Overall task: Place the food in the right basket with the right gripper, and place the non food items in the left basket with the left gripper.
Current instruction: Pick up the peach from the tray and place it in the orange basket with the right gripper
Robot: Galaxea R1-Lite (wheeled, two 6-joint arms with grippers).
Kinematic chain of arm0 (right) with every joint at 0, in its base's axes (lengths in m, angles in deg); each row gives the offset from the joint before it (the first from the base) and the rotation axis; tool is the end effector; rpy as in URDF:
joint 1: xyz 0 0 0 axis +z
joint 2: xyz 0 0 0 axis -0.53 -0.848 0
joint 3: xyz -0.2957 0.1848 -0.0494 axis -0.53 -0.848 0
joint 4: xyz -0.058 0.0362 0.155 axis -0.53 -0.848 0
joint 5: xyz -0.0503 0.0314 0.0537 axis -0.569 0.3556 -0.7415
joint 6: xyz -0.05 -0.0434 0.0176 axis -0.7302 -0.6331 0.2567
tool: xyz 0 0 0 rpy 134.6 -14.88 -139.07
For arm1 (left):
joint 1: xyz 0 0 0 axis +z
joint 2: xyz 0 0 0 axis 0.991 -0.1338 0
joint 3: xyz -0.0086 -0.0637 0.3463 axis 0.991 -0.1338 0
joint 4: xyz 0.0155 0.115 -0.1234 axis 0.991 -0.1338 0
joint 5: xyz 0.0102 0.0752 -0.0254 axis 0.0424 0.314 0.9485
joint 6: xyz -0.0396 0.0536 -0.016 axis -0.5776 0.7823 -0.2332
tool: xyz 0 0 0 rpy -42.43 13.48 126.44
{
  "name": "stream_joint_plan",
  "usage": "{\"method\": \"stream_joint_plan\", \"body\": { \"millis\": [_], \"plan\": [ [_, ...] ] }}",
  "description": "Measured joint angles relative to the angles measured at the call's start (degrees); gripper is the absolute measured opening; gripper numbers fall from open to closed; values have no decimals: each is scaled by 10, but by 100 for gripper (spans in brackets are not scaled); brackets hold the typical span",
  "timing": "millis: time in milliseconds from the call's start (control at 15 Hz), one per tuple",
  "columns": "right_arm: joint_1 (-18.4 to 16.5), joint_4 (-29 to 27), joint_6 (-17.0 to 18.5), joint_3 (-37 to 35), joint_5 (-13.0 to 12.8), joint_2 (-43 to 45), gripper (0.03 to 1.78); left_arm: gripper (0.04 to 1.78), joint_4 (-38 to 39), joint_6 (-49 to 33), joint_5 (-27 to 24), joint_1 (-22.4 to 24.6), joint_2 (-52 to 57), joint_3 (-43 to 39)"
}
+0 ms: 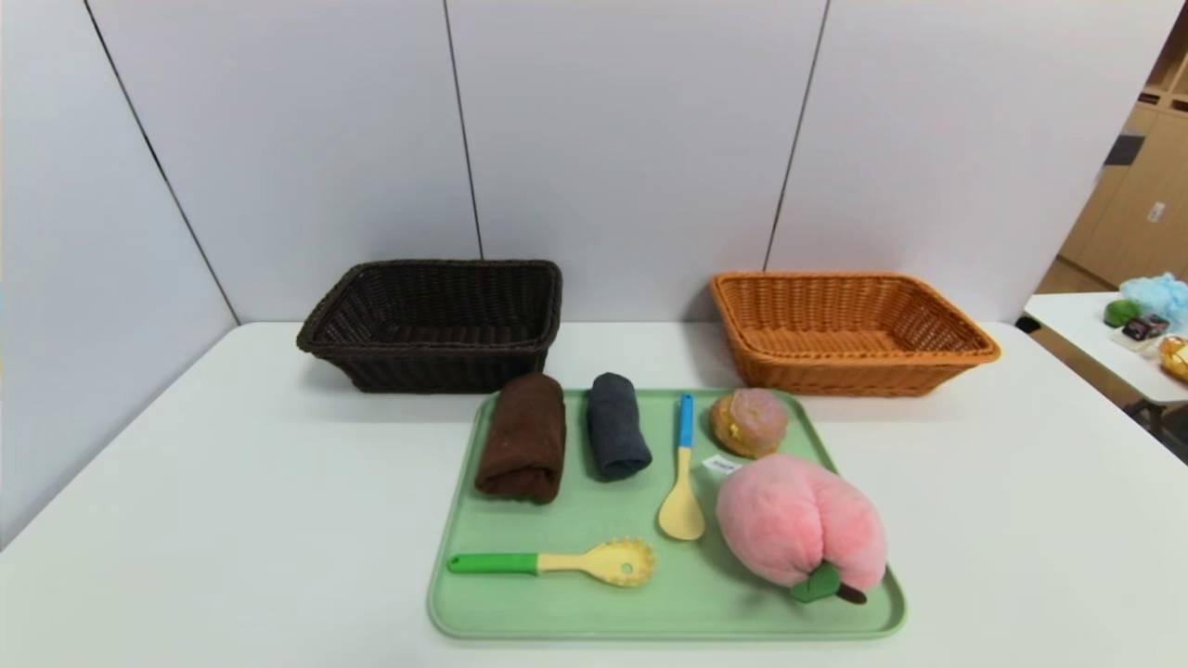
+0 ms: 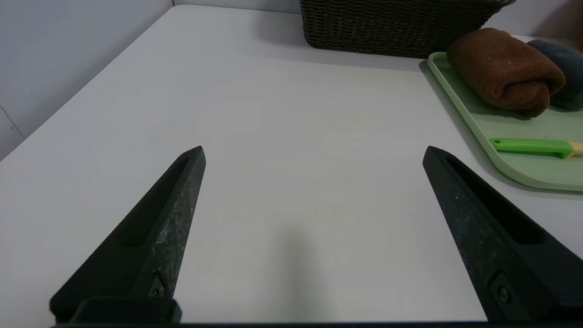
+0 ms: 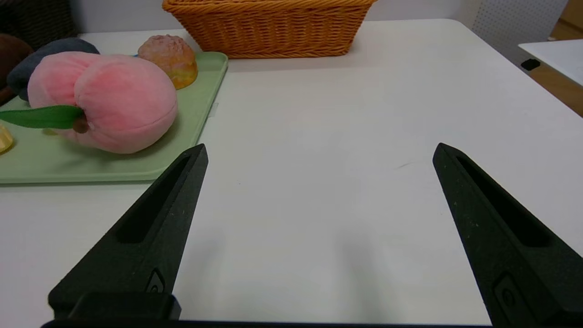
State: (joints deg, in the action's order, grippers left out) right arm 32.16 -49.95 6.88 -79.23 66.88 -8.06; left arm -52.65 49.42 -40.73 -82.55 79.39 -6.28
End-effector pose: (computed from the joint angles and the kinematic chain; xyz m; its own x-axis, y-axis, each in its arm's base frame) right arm -0.0521 -0.0010 0.0771 0.9999 -0.0082 0.0107 0.0079 0.9997 0.0242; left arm -0.0520 0.0025 0.0808 0.9990 0.0287 0.0347 -0.0250 0.9945 -0.1013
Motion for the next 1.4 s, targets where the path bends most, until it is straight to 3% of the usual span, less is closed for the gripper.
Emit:
{"method": "stream_joint_plan", "body": {
  "millis": [267, 600, 1000, 1400],
  "plan": [
    [0, 9, -21, 1, 8, 0, 171, 169, 8, 5, -2, 0, 0, 3],
    [2, 7, -23, 149, 113, -68, 171, 169, 17, 0, -85, 0, -81, 149],
    [20, 47, -17, 383, 149, -334, 171, 169, 135, -12, -101, 0, -338, 324],
    [55, 144, 2, 526, 170, -621, 171, 169, 245, -49, -103, 0, -600, 469]
  ]
}}
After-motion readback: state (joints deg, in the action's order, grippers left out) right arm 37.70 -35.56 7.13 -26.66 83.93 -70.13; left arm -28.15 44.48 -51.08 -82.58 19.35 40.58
